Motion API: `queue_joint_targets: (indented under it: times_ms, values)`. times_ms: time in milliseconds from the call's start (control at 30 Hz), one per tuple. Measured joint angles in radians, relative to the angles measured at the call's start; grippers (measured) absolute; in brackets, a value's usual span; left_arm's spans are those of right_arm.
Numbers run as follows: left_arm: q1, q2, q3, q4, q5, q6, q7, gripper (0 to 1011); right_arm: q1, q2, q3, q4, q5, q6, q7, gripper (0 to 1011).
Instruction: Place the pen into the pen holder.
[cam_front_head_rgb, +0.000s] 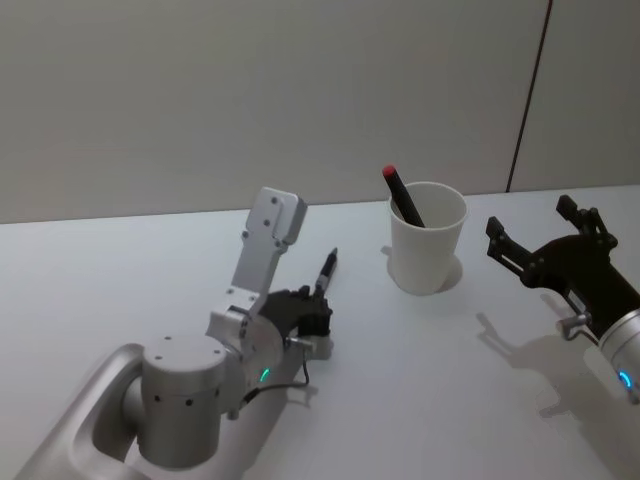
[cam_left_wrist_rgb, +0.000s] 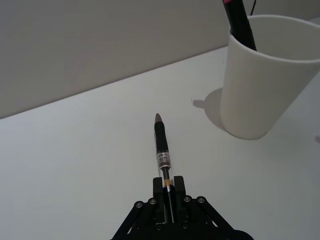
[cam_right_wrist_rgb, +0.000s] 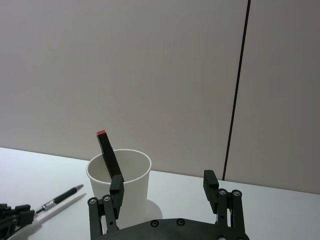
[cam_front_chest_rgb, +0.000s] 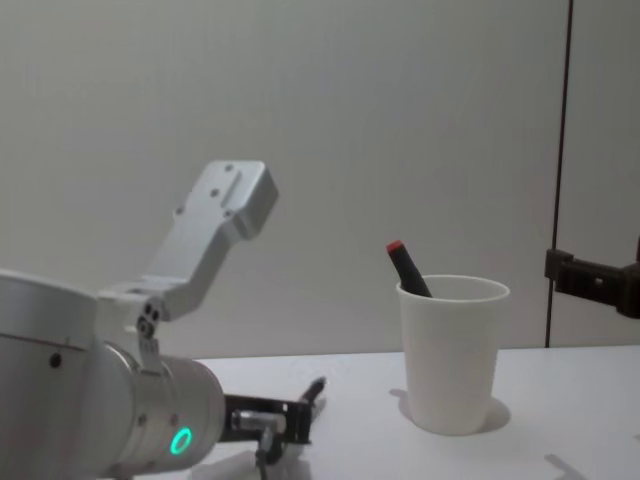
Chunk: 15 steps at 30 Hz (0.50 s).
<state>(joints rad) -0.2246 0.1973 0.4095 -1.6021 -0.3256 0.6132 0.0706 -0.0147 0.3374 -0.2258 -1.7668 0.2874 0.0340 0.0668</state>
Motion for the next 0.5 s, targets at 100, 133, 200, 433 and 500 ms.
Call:
queue_joint_targets:
  times_ms: [100,133,200,433,500]
  values:
    - [0.009,0.006,-0.007,-0.016,-0.005,-0.028,0.012,129,0.000,0.000,0.000,0.000,0.000,0.000,0.000,1001]
    - [0.014,0.009,-0.011,-0.024,-0.009,-0.045,0.020,129,0.000,0.000,0.000,0.000,0.000,0.000,0.000,1002]
    - [0.019,0.012,-0.015,-0.033,-0.014,-0.061,0.028,129,0.000,0.000,0.000,0.000,0.000,0.000,0.000,1001]
    - [0.045,0.031,-0.035,-0.083,-0.035,-0.131,0.063,129,0.000,0.000,0.000,0.000,0.000,0.000,0.000,1002]
    - [0.055,0.038,-0.042,-0.101,-0.042,-0.152,0.072,129,0.000,0.000,0.000,0.000,0.000,0.000,0.000,1002]
